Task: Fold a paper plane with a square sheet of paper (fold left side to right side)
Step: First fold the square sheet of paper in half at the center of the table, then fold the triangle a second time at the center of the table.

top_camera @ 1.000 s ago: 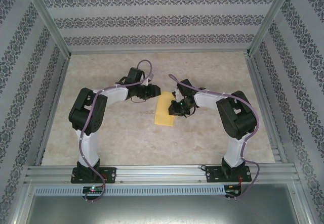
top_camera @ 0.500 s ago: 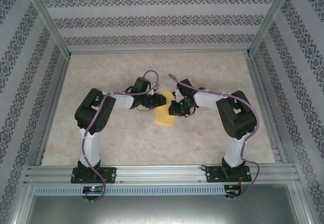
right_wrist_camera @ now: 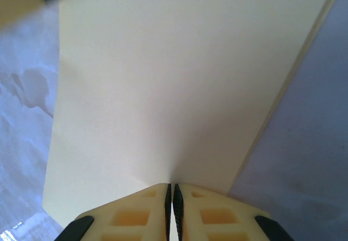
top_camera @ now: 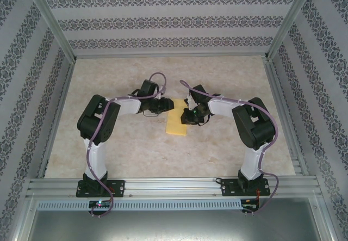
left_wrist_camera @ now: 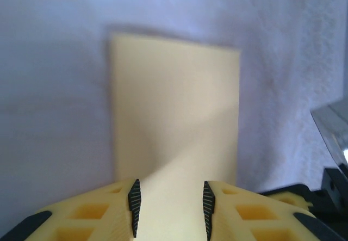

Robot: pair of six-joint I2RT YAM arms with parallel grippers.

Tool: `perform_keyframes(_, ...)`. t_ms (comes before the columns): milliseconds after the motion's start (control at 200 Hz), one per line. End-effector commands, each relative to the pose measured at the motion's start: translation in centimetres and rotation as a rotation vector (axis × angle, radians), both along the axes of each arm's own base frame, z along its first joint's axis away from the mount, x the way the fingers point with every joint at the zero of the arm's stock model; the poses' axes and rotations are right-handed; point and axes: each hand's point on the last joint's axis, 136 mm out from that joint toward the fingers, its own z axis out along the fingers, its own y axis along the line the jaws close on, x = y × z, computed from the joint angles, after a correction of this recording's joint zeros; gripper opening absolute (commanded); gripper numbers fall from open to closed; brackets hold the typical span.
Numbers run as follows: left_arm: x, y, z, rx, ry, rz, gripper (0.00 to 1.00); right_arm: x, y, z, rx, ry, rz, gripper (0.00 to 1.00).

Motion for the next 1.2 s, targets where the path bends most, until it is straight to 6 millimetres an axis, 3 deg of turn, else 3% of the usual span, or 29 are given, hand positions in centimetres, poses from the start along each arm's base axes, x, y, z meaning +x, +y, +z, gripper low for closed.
perform_keyframes(0,1.0,2.1,-0.2,0.088,0.001,0.015,0.39,-3.4,-3.0,-3.6,-0.159,0.143,0.004,0.15)
perform_keyframes(160,0.8,2.0,2.7,0.047,-0.066,0.006,0.39,-1.9,-1.8,-1.5,-0.072,0.071,-0.003,0.16)
perform_keyframes(235,0.1,2.2,4.4,0.029,-0.1,0.008,0.39,-0.6,-0.5,0.8,0.029,0.001,-0.013,0.18)
perform_keyframes(300,-0.8,2.5,5.5,0.018,-0.116,0.012,0.4,0.5,0.0,3.1,0.103,-0.067,-0.03,0.26)
perform_keyframes(425,-3.3,2.4,6.4,-0.014,-0.107,0.001,0.42,2.1,-1.1,6.4,0.158,-0.177,-0.086,0.37)
perform_keyframes(535,-5.6,1.6,6.4,-0.039,-0.085,-0.026,0.42,2.3,-3.0,7.7,0.177,-0.219,-0.131,0.48)
perform_keyframes(694,-8.0,0.3,6.1,-0.052,-0.069,-0.054,0.43,1.9,-4.4,7.2,0.251,-0.156,-0.209,0.54)
perform_keyframes(909,-8.7,-0.1,5.6,-0.045,-0.074,-0.049,0.43,1.5,-2.6,5.4,0.37,-0.035,-0.246,0.53)
perform_keyframes(1194,-9.7,0.4,6.9,0.057,-0.222,-0.092,0.5,2.0,-1.0,3.6,0.352,0.014,-0.238,0.53)
